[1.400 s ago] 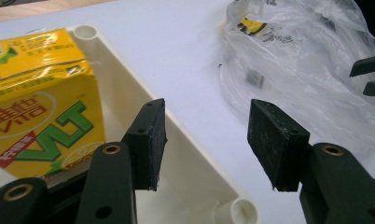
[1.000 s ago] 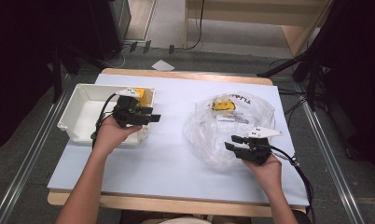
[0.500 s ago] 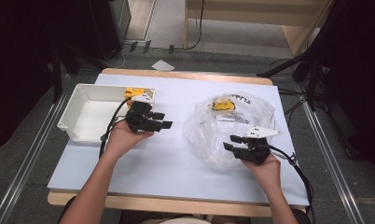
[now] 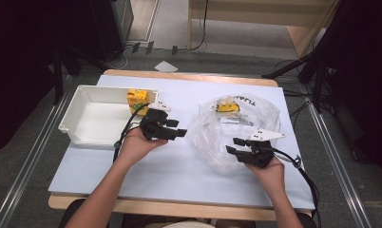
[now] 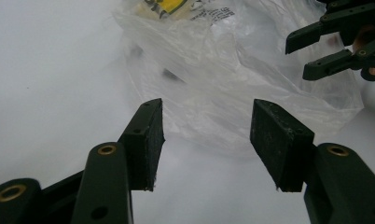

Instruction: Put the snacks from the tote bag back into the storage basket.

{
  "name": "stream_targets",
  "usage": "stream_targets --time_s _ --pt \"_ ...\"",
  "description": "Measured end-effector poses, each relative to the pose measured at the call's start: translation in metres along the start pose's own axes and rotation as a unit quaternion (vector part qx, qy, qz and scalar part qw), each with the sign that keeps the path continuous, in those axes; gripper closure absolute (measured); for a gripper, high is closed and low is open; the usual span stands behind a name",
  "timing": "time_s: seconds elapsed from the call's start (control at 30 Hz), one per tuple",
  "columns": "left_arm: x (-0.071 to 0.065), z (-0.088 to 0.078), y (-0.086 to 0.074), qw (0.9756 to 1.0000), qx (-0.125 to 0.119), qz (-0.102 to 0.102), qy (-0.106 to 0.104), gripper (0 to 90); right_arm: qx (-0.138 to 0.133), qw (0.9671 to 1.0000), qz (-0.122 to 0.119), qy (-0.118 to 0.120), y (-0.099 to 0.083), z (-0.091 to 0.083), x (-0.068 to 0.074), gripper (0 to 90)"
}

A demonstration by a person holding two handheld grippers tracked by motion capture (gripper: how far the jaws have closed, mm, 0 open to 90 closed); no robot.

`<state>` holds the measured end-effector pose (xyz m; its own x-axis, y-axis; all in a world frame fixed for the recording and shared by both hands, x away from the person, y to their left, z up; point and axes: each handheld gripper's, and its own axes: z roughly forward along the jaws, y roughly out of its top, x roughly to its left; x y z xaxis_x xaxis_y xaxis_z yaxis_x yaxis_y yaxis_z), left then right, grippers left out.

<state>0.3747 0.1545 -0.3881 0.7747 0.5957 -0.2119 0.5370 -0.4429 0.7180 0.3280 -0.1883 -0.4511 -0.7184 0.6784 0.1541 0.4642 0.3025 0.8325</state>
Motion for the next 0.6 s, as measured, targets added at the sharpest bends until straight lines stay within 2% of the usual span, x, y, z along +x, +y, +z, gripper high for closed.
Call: stream_targets --time_s 0.1,0.17,0.37,0.6 --pt "-0.004 0.007 -0.001 0.9999 0.006 0.009 -0.002 45.2 -0.001 0.9998 0.020 0.007 0.001 0.000 0.000 52.4" --pt "-0.006 0.012 -0.001 0.9998 0.010 0.012 -0.012 43.5 -0.002 0.9998 0.017 0.007 0.001 0.000 0.000 52.3" --pt "-0.010 0.017 -0.001 0.9995 0.012 0.027 -0.010 42.7 0.002 1.0000 0.001 0.004 0.000 0.000 0.002 52.4" --pt "-0.006 0.019 -0.001 0.9995 0.009 0.024 -0.016 41.9 0.007 1.0000 0.002 0.003 -0.001 -0.001 0.004 52.0"
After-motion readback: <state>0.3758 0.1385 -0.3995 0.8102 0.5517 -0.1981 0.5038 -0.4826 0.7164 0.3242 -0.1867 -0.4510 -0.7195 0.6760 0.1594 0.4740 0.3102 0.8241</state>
